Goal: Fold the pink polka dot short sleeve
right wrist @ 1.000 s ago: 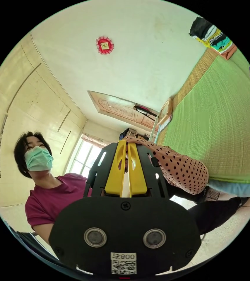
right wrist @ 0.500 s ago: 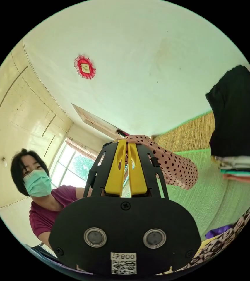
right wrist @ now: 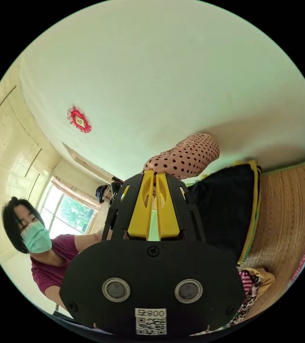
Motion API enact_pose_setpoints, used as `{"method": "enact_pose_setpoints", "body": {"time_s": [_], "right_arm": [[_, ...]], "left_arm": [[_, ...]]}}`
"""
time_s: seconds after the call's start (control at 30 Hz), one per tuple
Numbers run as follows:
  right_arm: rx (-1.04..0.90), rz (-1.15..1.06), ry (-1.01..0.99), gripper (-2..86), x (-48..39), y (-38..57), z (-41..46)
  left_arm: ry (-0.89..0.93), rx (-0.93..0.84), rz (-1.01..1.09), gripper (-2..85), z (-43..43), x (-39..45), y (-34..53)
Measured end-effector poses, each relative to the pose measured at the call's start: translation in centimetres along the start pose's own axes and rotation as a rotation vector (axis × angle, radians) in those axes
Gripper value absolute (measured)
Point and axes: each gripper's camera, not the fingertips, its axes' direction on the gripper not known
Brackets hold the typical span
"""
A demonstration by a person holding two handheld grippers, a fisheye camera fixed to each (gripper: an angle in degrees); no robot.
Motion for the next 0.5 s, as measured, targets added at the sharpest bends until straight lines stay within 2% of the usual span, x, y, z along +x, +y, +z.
{"method": "enact_pose_setpoints", "body": {"time_s": [0.1, 0.17, 0.5], "right_arm": [[-0.045, 0.217, -0.006, 0.2, 8.0, 3.5, -0.4], [-0.051, 0.293, -0.020, 0.2, 11.1, 5.5, -0.8], [-0.026, 0.361, -0.098, 0.2, 14.2, 6.6, -2.2]], "left_arm": [[-0.040, -0.112, -0.190, 1.1, 6.0, -10.0, 4.7], [0.012, -0.127, -0.291, 1.1, 8.6, -15.7, 7.8], [-0.024, -0.140, -0.302, 1.1, 12.4, -27.4, 10.1]]}}
